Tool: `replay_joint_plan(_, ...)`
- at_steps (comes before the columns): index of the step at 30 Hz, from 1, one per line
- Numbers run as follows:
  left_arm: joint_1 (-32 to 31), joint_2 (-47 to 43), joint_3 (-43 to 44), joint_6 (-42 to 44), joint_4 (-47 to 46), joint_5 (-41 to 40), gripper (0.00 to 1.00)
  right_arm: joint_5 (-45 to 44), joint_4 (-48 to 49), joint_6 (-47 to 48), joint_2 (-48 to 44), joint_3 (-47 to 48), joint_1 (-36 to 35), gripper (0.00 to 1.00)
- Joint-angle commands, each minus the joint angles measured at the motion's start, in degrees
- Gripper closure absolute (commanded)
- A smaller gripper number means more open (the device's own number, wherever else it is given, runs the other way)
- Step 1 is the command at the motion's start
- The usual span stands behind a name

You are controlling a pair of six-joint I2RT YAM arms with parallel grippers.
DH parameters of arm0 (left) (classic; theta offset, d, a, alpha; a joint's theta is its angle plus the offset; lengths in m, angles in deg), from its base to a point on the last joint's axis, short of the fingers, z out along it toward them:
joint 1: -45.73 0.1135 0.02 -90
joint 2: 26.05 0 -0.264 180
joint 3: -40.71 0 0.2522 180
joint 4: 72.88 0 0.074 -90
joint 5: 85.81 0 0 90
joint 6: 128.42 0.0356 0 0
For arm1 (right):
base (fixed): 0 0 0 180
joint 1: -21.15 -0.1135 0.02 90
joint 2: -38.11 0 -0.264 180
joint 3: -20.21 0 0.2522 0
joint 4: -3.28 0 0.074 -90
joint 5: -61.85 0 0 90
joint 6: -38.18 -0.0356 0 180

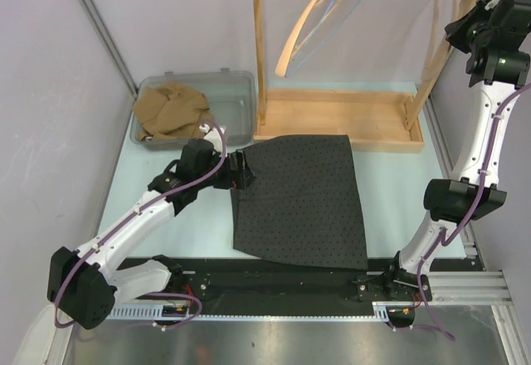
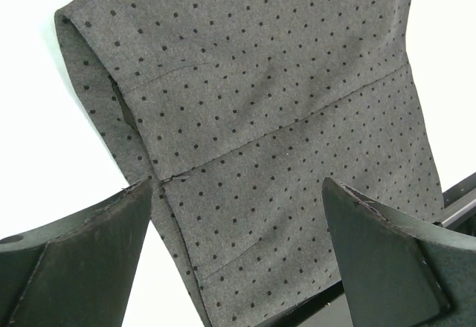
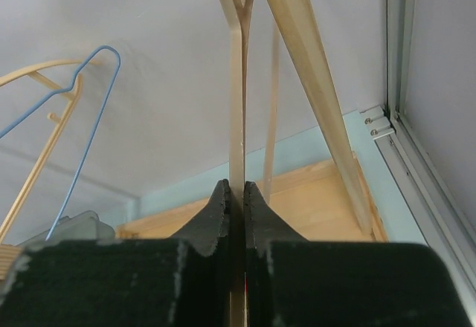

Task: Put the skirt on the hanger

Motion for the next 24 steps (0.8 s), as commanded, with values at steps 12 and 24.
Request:
replay_joint_plan(12, 0.95, -0.16, 2.9, 1.6, -2.35, 2.26, 0.01, 4.12, 7.52, 2.04, -8.62, 1.1, 0.31, 1.0)
replay_joint_plan(24, 1.48, 1.6, 5.62, 0.72, -3.66, 5.86, 0.01, 5.36, 3.83, 3.71, -27.33, -25.16, -8.73, 1.0)
